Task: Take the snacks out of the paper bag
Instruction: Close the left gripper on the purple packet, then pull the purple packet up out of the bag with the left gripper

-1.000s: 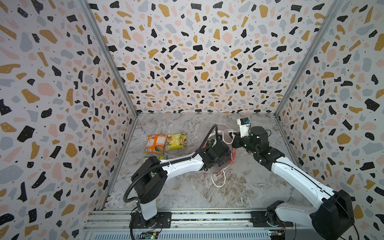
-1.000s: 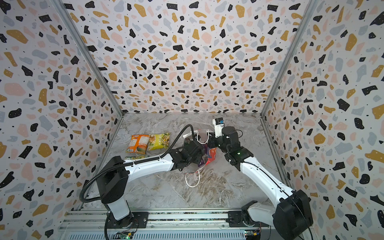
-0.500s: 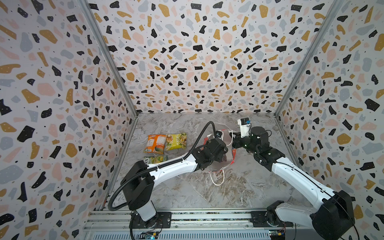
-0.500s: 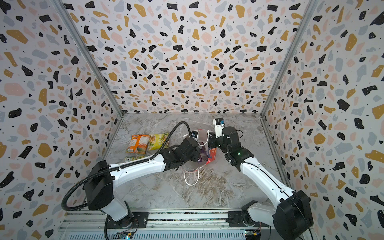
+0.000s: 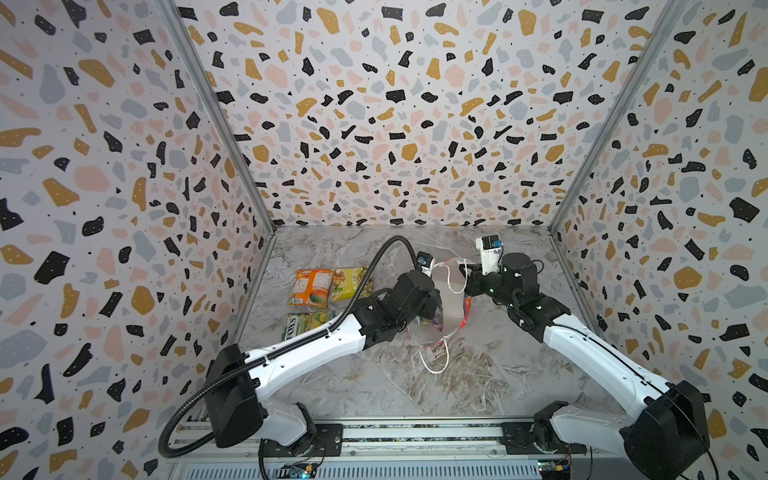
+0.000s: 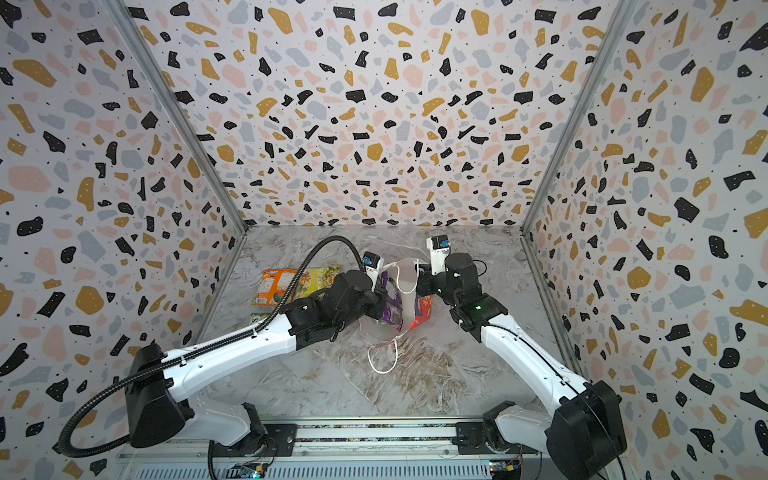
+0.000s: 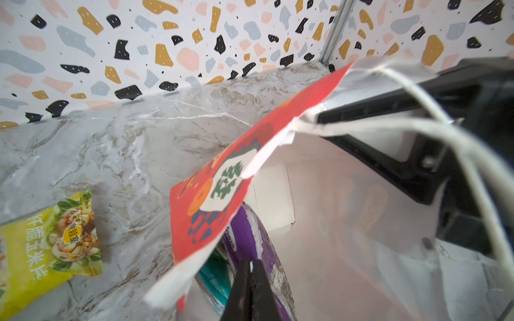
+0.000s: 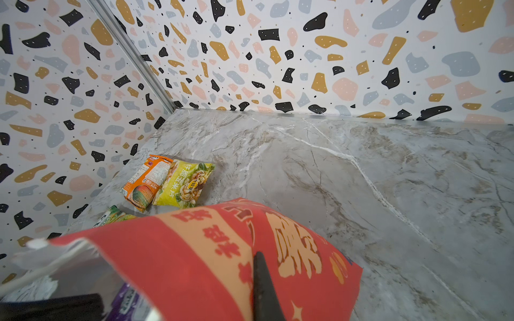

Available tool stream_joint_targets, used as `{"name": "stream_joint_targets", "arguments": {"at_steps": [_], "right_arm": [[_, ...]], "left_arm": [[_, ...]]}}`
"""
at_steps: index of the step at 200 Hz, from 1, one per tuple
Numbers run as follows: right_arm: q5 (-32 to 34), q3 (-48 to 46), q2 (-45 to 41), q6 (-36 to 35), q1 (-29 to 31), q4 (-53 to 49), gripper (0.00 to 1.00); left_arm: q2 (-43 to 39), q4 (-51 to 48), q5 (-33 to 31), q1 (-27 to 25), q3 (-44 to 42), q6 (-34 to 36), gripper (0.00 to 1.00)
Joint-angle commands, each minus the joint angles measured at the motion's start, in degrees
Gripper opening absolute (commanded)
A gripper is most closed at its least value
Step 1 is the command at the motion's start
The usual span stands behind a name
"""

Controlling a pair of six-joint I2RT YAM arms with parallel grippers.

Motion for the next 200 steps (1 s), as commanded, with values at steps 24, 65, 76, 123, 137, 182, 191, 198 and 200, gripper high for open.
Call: {"name": "stream_joint_targets", "arguments": {"at_steps": [24,65,76,123,137,182,191,198,200], "right_arm": [[0.1,1.1,-2.2,0.7,-0.5,4.0,0.0],[0.1,1.0,-2.3,0.8,-0.5,4.2,0.0],[0.1,0.9,-2.3,0.9,-0.5,4.2,0.0],[-0.1,1.0,-2.3,0.9,-0.5,4.4,0.0],[-0.1,0.9,-2.4,0.9,-0.5,4.5,0.0],[-0.1,0.9,-2.4,0.9,-0.6,4.4,0.0],[-0.1,0.8,-2.4,1.0,-0.6,4.6,0.0],[-0.2,0.6,-2.5,1.0,-0.6,4.6,0.0],[-0.2,0.7,-2.4,1.1,-0.6,4.6,0.0]], "left_arm": [[-6.5,2.0,0.6,0.2,1.3,3.2,0.0],[-11.2,2.6,2.2,0.3,0.9,5.4,0.0],[-11.8,1.9,1.8,0.5,0.9,5.6,0.0],[-16.9,-0.9,0.6,1.2,3.0,6.8,0.0],[-18.2,-3.1,-1.1,1.9,4.7,7.9,0.0],[-21.2,-9.8,-7.6,3.4,10.0,10.5,0.0],[-21.9,-10.6,-9.1,3.6,10.7,10.8,0.0],[-22.4,-11.2,-10.0,3.7,11.1,11.0,0.0],[-22.5,-11.4,-10.2,3.7,11.1,11.1,0.0]]}}
